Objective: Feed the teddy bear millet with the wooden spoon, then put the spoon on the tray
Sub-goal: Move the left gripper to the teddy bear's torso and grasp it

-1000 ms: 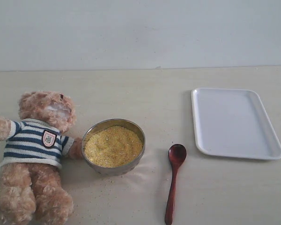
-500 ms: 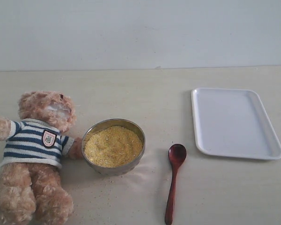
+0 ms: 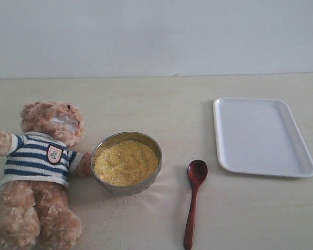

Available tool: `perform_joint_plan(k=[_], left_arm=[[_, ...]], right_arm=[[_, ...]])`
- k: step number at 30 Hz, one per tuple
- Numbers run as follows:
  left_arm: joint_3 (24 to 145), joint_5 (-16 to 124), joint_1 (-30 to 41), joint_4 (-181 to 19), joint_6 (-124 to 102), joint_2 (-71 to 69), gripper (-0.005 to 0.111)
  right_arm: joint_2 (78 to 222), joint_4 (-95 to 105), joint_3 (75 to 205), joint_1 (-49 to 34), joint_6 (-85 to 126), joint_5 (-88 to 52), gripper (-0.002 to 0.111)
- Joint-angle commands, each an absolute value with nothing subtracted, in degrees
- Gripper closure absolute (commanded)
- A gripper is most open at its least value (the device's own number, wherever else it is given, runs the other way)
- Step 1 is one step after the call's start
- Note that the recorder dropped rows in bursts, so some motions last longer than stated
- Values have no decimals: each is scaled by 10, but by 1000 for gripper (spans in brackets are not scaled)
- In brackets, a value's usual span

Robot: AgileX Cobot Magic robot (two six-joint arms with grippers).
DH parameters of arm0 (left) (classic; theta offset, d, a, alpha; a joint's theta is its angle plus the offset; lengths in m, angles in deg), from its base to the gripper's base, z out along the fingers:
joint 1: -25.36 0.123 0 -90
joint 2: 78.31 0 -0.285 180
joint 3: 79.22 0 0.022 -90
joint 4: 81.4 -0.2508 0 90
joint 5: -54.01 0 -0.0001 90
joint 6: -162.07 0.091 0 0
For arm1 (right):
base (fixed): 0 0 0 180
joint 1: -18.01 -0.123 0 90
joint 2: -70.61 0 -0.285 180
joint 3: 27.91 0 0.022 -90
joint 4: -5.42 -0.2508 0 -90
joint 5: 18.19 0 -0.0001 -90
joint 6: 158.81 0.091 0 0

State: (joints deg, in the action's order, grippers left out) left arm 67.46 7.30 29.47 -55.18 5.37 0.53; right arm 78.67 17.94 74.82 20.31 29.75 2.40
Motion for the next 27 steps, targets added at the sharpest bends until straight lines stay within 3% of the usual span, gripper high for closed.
perform_joint_plan(k=[1,8,11,13,18,27], left_arm=[[626,143,293,-491,179,1,102],[618,151,293,-493,198,1,100],[615,140,293,-493,220,1,85],[603,149,293,-493,220,1,65],[559,230,293,-489,205,1,-2],[537,340,293,-359,207,1,-3]], right_arm=[[784,179,749,203,299,22,108],[784,179,749,203,299,22,108],[784,179,749,203,299,22,108],[784,179,749,203,299,22,108],[784,179,749,203,299,22,108],[784,179,749,203,299,22,108]])
